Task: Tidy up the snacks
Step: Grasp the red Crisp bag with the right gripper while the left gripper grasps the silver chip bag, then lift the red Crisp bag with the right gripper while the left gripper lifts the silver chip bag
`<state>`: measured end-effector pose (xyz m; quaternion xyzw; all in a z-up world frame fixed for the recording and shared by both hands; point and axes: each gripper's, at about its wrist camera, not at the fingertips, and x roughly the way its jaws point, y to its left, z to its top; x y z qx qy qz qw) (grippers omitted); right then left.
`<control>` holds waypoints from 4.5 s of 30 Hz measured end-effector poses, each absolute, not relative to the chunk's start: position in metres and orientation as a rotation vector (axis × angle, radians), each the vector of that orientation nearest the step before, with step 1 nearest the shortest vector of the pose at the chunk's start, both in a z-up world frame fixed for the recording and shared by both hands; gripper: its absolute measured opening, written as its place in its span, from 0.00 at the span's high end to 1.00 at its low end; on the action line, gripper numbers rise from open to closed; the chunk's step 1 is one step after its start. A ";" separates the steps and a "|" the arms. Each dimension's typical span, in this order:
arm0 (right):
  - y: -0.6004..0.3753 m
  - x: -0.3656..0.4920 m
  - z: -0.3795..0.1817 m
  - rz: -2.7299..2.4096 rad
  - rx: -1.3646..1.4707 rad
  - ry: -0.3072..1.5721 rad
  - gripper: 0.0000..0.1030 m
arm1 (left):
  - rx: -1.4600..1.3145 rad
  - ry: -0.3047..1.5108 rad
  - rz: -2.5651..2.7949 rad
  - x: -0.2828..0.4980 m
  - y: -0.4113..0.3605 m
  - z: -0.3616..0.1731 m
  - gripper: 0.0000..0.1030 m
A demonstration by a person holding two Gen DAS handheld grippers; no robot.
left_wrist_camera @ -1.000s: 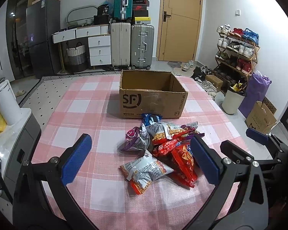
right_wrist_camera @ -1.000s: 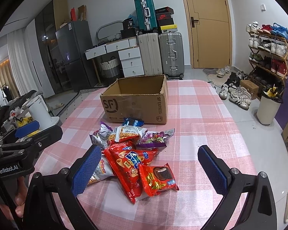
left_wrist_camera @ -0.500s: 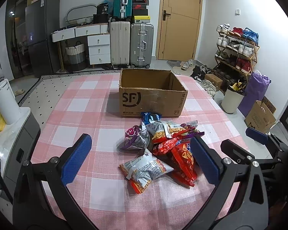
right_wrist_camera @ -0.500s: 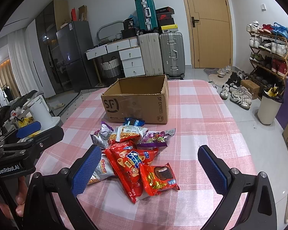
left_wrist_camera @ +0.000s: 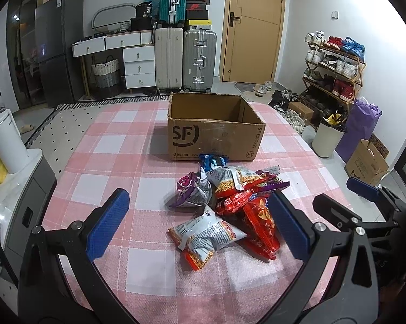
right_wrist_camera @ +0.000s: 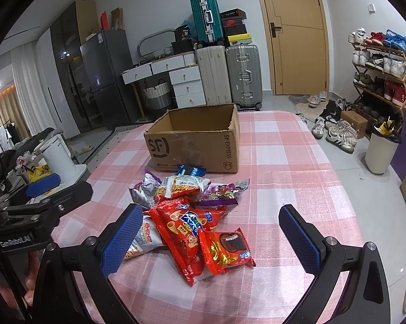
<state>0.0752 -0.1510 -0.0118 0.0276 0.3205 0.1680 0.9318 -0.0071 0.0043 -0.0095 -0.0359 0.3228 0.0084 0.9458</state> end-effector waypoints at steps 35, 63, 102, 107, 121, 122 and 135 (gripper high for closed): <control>-0.122 0.146 -0.092 0.526 0.131 0.824 0.00 | -0.207 0.775 -0.018 0.050 0.063 -0.074 0.01; -0.119 0.178 -0.126 0.628 0.280 0.927 0.39 | -0.233 0.830 -0.001 0.059 0.077 -0.096 0.01; -0.160 0.138 -0.093 0.661 0.365 0.772 0.40 | -0.255 0.972 -0.090 0.071 0.047 -0.138 0.01; -0.163 0.139 -0.097 0.665 0.380 0.779 0.40 | -0.296 0.998 -0.126 0.083 0.045 -0.145 0.01; -0.170 0.141 -0.101 0.662 0.383 0.786 0.40 | -0.330 1.031 -0.236 0.110 0.036 -0.166 0.15; -0.170 0.141 -0.101 0.662 0.383 0.786 0.40 | -0.319 1.030 -0.247 0.111 0.033 -0.166 0.18; -0.175 0.131 -0.088 0.640 0.362 0.761 0.40 | -0.227 1.002 -0.297 0.110 0.010 -0.155 0.49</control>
